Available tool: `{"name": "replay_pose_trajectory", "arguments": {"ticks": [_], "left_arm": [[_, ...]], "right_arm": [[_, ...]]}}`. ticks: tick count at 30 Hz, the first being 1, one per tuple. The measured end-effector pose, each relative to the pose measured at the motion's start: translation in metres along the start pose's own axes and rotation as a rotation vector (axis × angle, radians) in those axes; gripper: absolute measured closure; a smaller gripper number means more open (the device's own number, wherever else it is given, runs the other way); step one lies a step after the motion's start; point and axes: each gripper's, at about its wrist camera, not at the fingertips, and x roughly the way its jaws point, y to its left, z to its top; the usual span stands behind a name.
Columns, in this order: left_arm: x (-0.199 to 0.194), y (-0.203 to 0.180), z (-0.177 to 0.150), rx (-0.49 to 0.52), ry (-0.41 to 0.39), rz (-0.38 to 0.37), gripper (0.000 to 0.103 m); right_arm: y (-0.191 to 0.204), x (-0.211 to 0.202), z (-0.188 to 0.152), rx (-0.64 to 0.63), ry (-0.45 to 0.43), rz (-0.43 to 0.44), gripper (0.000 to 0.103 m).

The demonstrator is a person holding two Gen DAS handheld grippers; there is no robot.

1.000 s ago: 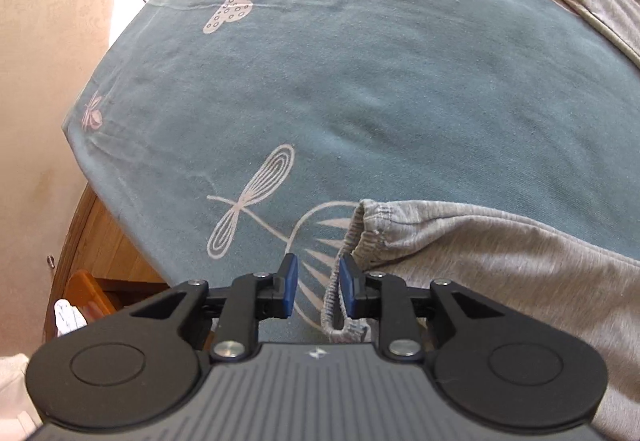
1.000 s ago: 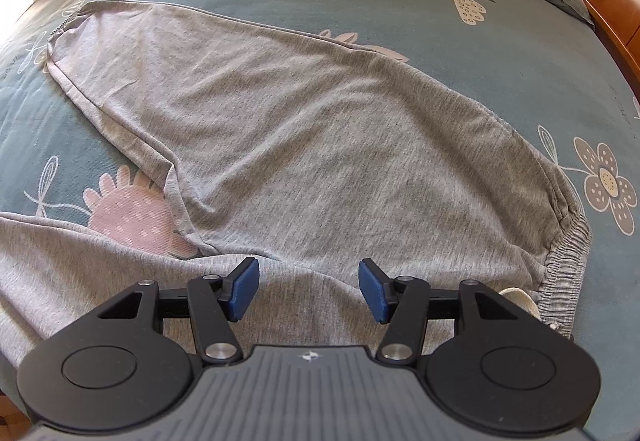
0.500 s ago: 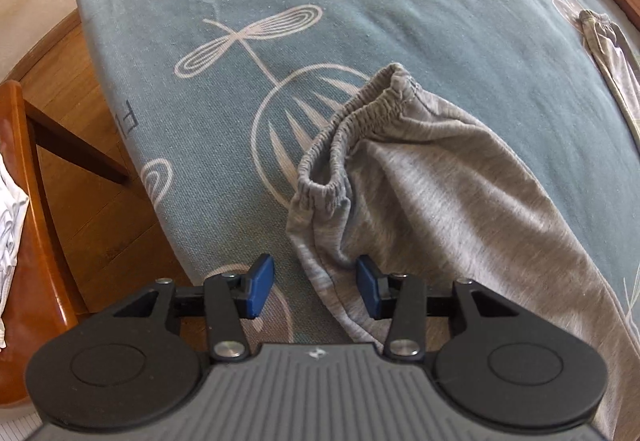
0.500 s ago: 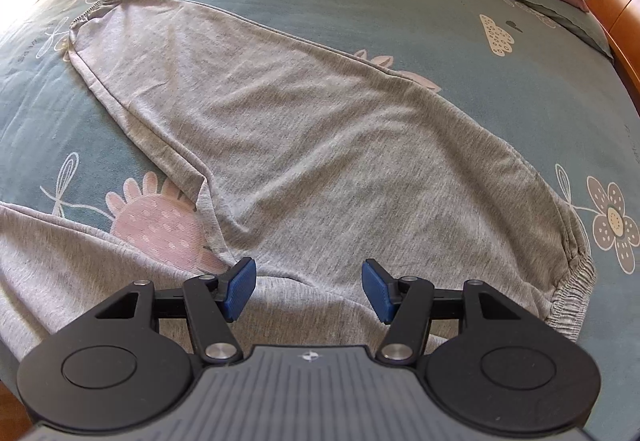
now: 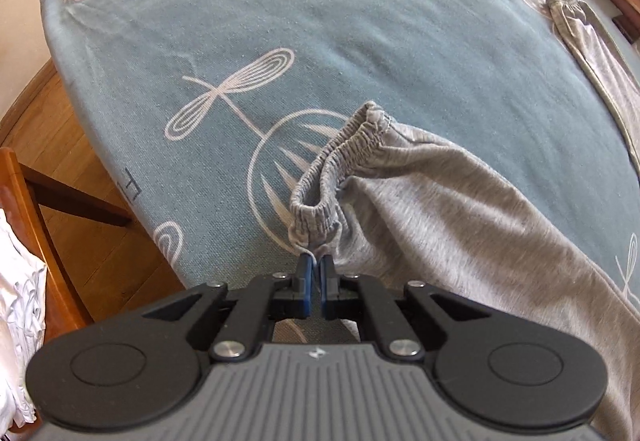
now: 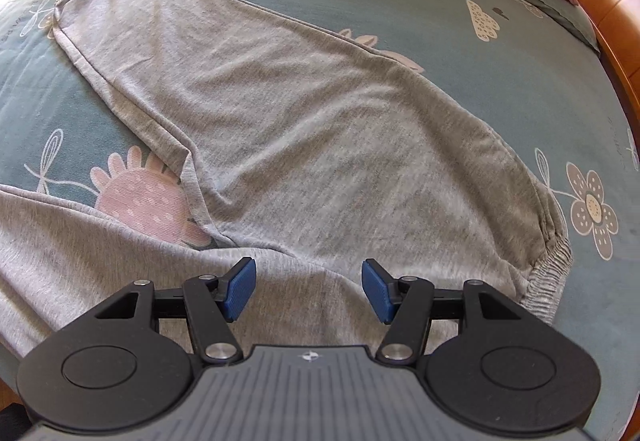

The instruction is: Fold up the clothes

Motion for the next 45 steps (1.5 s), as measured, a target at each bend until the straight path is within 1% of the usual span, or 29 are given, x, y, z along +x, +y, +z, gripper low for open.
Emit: {"name": "replay_pose_trajectory", "arguments": {"ticks": [4, 7, 9, 11, 12, 13, 15, 16, 17, 18, 19, 23, 24, 25, 26, 27, 28, 32, 35, 37, 39, 40, 41, 42, 43, 45], "left_arm": [[0.011, 0.003, 0.001, 0.010, 0.064, 0.003, 0.101], [0.016, 0.002, -0.003, 0.004, 0.056, 0.011, 0.097], [0.016, 0.002, -0.011, -0.032, 0.049, 0.017, 0.095], [0.014, -0.002, -0.023, -0.062, 0.020, 0.047, 0.092], [0.013, -0.004, -0.028, -0.077, 0.006, 0.063, 0.085], [0.013, -0.007, -0.034, -0.084, -0.011, 0.083, 0.081], [0.010, -0.017, -0.041, -0.077, -0.057, 0.141, 0.079], [0.009, -0.023, -0.043, -0.069, -0.065, 0.171, 0.075], [0.007, -0.029, -0.044, -0.066, -0.067, 0.201, 0.074], [0.006, -0.033, -0.045, -0.064, -0.059, 0.213, 0.072], [0.005, -0.037, -0.046, -0.062, -0.052, 0.224, 0.071], [0.004, -0.051, -0.046, -0.036, -0.023, 0.281, 0.071], [0.004, -0.052, -0.046, -0.033, -0.013, 0.283, 0.071], [0.005, -0.054, -0.046, -0.029, -0.002, 0.286, 0.072], [0.005, -0.055, -0.046, -0.024, 0.008, 0.289, 0.076], [0.006, -0.058, -0.045, -0.003, 0.022, 0.300, 0.092], [0.005, -0.059, -0.044, 0.009, 0.028, 0.308, 0.103], [0.001, -0.062, -0.039, 0.070, 0.038, 0.343, 0.103], [-0.010, -0.049, -0.036, 0.089, 0.032, 0.371, 0.103], [-0.015, -0.038, -0.032, 0.101, 0.023, 0.406, 0.103], [-0.016, -0.027, -0.028, 0.094, 0.038, 0.412, 0.103], [-0.019, -0.027, -0.027, 0.088, 0.039, 0.398, 0.103], [-0.021, -0.028, -0.027, 0.096, 0.038, 0.350, 0.103], [-0.023, -0.034, -0.030, 0.115, 0.037, 0.294, 0.103], [-0.025, -0.044, -0.033, 0.147, 0.029, 0.262, 0.103], [-0.029, -0.074, -0.046, 0.271, 0.011, 0.189, 0.100]], "right_arm": [[-0.032, -0.022, -0.034, 0.137, 0.043, -0.069, 0.039], [-0.062, -0.032, -0.067, 0.266, 0.061, -0.091, 0.039], [-0.086, -0.032, -0.090, 0.377, 0.080, -0.070, 0.040], [-0.114, -0.030, -0.118, 0.505, 0.094, -0.024, 0.040], [-0.126, -0.030, -0.131, 0.553, 0.087, -0.012, 0.040], [-0.137, -0.028, -0.142, 0.598, 0.087, -0.004, 0.040], [-0.158, -0.025, -0.165, 0.692, 0.081, 0.006, 0.040], [-0.168, -0.023, -0.178, 0.740, 0.076, 0.009, 0.040], [-0.179, -0.022, -0.190, 0.788, 0.070, 0.011, 0.040], [-0.185, -0.020, -0.200, 0.826, 0.070, 0.025, 0.040], [-0.192, -0.016, -0.212, 0.873, 0.069, 0.057, 0.040], [-0.201, 0.006, -0.236, 0.980, 0.075, 0.143, 0.040], [-0.199, 0.012, -0.238, 0.990, 0.076, 0.166, 0.042], [-0.197, 0.018, -0.239, 1.001, 0.077, 0.188, 0.049], [-0.194, 0.024, -0.241, 1.011, 0.078, 0.210, 0.070], [-0.191, 0.027, -0.239, 1.006, 0.072, 0.226, 0.088], [-0.188, 0.029, -0.237, 1.002, 0.066, 0.241, 0.090], [-0.191, 0.021, -0.230, 1.040, 0.033, 0.242, 0.094], [-0.197, 0.009, -0.226, 1.075, 0.026, 0.247, 0.094], [-0.197, 0.003, -0.220, 1.071, 0.032, 0.234, 0.094], [-0.195, 0.007, -0.213, 1.035, 0.080, 0.202, 0.093], [-0.194, 0.009, -0.210, 1.017, 0.104, 0.186, 0.091], [-0.190, 0.010, -0.207, 1.001, 0.120, 0.164, 0.086], [-0.185, 0.009, -0.205, 0.984, 0.125, 0.160, 0.086], [-0.180, 0.006, -0.202, 0.969, 0.118, 0.167, 0.086], [-0.166, -0.006, -0.193, 0.879, 0.094, 0.158, 0.085]]}}
